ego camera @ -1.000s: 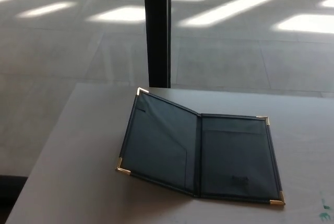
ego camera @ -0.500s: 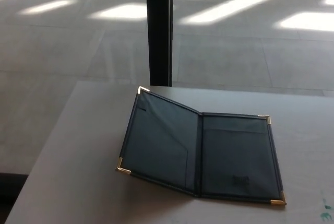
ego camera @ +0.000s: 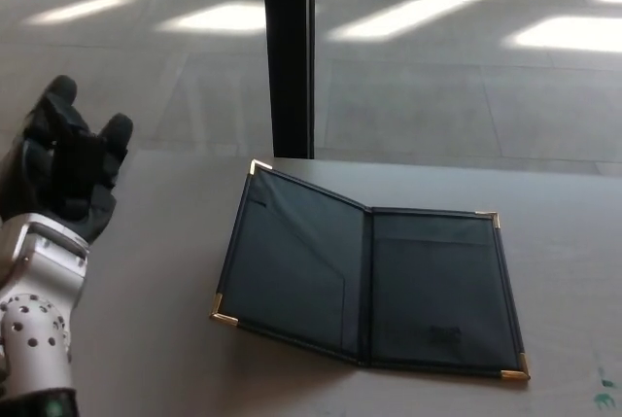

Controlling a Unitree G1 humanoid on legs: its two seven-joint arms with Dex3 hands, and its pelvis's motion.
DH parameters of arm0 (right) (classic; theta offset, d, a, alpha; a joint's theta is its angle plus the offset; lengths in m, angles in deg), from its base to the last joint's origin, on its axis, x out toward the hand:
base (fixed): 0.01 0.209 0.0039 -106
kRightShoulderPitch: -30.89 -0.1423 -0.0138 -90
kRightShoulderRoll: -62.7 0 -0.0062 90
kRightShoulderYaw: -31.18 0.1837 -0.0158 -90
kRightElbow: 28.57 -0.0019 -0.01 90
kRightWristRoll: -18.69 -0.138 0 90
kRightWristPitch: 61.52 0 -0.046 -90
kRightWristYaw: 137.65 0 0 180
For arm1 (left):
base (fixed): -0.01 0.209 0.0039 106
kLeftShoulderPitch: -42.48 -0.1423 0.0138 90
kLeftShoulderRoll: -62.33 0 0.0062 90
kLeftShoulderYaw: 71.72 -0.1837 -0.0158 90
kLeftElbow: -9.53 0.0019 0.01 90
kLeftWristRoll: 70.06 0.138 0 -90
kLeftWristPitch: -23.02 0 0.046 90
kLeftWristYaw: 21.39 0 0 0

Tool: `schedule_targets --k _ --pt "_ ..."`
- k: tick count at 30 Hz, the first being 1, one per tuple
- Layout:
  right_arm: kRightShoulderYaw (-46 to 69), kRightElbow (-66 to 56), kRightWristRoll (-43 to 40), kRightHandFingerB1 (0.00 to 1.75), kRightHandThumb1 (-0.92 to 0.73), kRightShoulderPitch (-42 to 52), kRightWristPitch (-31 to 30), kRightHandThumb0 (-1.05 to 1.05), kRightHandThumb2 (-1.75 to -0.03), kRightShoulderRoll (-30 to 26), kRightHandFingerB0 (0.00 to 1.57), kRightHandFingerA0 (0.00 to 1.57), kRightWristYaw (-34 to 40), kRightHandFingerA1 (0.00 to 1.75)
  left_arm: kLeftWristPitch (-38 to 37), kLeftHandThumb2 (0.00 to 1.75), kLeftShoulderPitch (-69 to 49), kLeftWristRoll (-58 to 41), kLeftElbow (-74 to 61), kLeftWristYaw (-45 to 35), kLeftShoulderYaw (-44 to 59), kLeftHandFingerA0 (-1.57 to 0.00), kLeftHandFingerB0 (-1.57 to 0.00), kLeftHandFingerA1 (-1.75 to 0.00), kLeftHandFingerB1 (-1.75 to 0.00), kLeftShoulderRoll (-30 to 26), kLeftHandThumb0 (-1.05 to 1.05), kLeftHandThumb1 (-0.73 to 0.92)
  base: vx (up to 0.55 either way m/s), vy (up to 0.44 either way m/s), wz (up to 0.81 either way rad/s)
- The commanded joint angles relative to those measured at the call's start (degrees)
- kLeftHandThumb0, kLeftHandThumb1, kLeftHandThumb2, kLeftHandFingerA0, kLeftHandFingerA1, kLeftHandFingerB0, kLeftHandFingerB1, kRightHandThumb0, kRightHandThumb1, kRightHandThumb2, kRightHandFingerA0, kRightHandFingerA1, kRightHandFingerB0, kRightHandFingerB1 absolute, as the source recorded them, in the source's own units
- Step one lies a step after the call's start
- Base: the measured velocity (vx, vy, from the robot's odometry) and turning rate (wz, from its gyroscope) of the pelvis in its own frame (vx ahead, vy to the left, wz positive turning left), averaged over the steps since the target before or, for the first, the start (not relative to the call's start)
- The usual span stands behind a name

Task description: The robot uses its left hand to push the cover of the diary kept in the middle of the desk to close it

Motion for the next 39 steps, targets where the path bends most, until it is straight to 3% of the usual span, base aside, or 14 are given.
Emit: schedule_targets --k 1,7,8,10,12,13,14,15,16,19,23,24,25,39 --pt "0.38 -0.15 -2.71 0.50 -0.92 -0.24 -1.27 -0.84 -0.74 -0.68 0.48 0.49 0.93 0.66 -0.23 0.88 -2.05 1.70 3.54 -2.21 -2.22 -0.18 -0.14 -0.44 -0.40 -1.71 -0.83 0.92 0.00 0.000 0.00" --pt "-0.35 -0.47 -3.08 0.51 -0.92 -0.61 -0.90 -0.85 -0.74 -0.48 0.47 0.49 1.22 0.67 -0.92 0.85 -3.00 1.96 3.94 -2.13 -2.99 -0.20 -0.15 -0.42 -0.37 -3.08 -0.82 0.92 0.00 0.000 0.00" --pt "-0.46 -0.49 -3.18 0.49 -0.92 -0.79 -1.05 -0.86 -0.73 -0.43 0.47 0.49 1.52 0.65 -1.00 1.17 -3.29 2.08 3.84 -2.17 -3.18 0.00 0.00 -0.50 -0.49 -3.21 -0.36 0.57 0.00 0.000 0.00" --pt "-0.57 -0.34 -3.33 0.55 -0.92 -1.29 -1.08 -0.85 -0.73 -0.50 0.50 0.51 2.05 0.70 -1.02 1.17 -4.62 3.22 3.79 -2.31 -4.27 0.00 -0.01 -0.50 -0.49 -3.57 -0.36 0.56 0.00 0.000 0.00" --pt "-0.59 -0.49 -3.79 0.59 -0.79 -1.28 -0.85 -0.92 -0.91 -0.54 0.46 0.49 1.34 0.72 -0.09 0.88 -5.75 3.84 3.23 -1.57 -5.12 -0.17 -0.14 -0.43 -0.39 -3.69 -0.82 0.92 0.00 0.000 0.00" --pt "-0.44 -0.29 -4.23 0.58 -0.79 -1.23 -1.24 -0.92 -0.91 -0.88 0.45 0.48 0.75 0.71 -0.10 1.15 -7.42 3.62 2.57 -2.14 -5.55 0.00 -0.01 -0.51 -0.50 -3.16 -0.37 0.52 0.00 0.000 0.00" --pt "-0.37 0.00 -4.30 0.54 -0.92 -1.38 -1.26 -0.87 -0.72 -1.12 0.48 0.46 0.82 0.67 0.39 1.14 -7.89 3.54 2.15 -1.93 -5.82 0.00 -0.01 -0.51 -0.50 -3.05 -0.37 0.51 0.00 0.000 0.00" --pt "-0.34 0.12 -4.40 0.54 -0.92 -1.54 -1.29 -0.87 -0.72 -1.30 0.48 0.46 0.90 0.67 0.49 1.14 -7.98 3.45 2.05 -1.81 -6.02 0.00 -0.01 -0.51 -0.50 -3.02 -0.37 0.51 0.00 0.000 0.00" --pt "-0.38 0.04 -4.43 0.56 -0.78 -1.65 -1.43 -0.92 -0.90 -1.39 0.46 0.48 1.10 0.69 0.53 0.86 -8.25 3.43 1.88 -1.71 -6.21 -0.10 -0.09 -0.46 -0.41 -2.93 -0.91 0.92 0.00 0.000 0.00" --pt "-0.76 -0.76 -4.46 0.51 -0.92 -2.61 -1.70 -0.86 -0.73 -1.71 0.47 0.49 2.22 0.68 2.40 1.22 -11.62 3.66 -1.04 -0.72 -8.59 -0.02 -0.02 -0.45 -0.41 -1.07 -0.75 0.79 0.00 0.000 0.00" --pt "-0.86 -1.69 -5.12 0.54 -0.78 -2.94 -2.38 -0.92 -0.89 -1.98 0.44 0.47 2.23 0.69 4.33 1.24 -15.18 3.01 -4.94 -1.30 -11.44 -0.05 -0.05 -0.34 -0.31 0.43 -0.87 0.85 0.00 0.000 0.00" --pt "-0.98 -1.97 -4.72 0.50 -0.92 -3.13 -2.19 -0.87 -0.72 -1.85 0.50 0.52 3.38 0.66 5.48 0.86 -16.54 2.39 -6.14 -1.27 -12.29 0.00 0.00 -0.32 -0.26 1.19 -0.88 0.92 0.00 0.000 0.00" --pt "-1.12 -2.42 -4.55 0.53 -0.92 -3.24 -2.15 -0.87 -0.72 -1.68 0.52 0.54 4.04 0.70 6.05 1.29 -17.89 2.20 -7.23 -1.55 -13.37 0.00 0.00 -0.18 -0.20 1.87 -0.94 0.92 0.00 0.000 0.00" --pt "-1.73 -3.61 -5.29 0.57 -0.92 -3.74 -2.33 -0.88 -0.72 -1.66 0.52 0.52 5.68 0.72 4.96 1.33 -28.15 -0.35 -11.91 -0.45 -17.33 0.00 0.00 -0.16 -0.18 13.96 -0.95 0.92 0.00 0.000 0.00"
